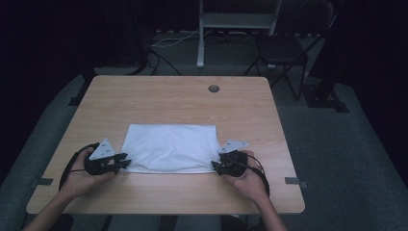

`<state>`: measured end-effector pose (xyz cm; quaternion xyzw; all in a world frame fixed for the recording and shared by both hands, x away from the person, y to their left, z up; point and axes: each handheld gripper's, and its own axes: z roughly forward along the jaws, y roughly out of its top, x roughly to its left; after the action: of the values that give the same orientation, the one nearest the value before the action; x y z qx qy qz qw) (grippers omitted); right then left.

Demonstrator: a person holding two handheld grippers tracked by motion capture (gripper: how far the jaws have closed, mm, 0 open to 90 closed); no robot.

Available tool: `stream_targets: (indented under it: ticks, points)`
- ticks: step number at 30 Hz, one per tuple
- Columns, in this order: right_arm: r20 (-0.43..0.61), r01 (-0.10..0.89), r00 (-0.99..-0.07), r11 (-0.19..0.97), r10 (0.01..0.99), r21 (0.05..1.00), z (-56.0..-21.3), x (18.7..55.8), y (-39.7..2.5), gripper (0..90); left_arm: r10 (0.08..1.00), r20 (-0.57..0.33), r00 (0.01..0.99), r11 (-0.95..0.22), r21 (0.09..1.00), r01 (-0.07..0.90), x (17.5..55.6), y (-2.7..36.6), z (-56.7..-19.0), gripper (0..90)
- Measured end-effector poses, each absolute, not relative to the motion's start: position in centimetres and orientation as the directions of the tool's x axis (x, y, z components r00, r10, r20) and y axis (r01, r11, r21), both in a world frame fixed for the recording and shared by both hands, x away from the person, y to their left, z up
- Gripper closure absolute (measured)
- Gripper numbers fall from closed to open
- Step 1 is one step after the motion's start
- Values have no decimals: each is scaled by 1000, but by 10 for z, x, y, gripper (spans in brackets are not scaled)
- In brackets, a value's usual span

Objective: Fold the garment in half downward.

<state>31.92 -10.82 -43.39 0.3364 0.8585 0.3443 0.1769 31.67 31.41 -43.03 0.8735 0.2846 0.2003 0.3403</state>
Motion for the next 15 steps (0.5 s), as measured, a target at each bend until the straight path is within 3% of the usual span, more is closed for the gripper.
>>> stream_targets:
  ticks: [9,15]
  points:
    - [-101,422,-704,528,703,737,-414,323,-86,518,627,158,763,-578,751,319,317,298,-417,655]
    - [-82,435,-724,545,685,717,-424,328,-71,509,596,155,788,-617,717,325,317,287,-421,654]
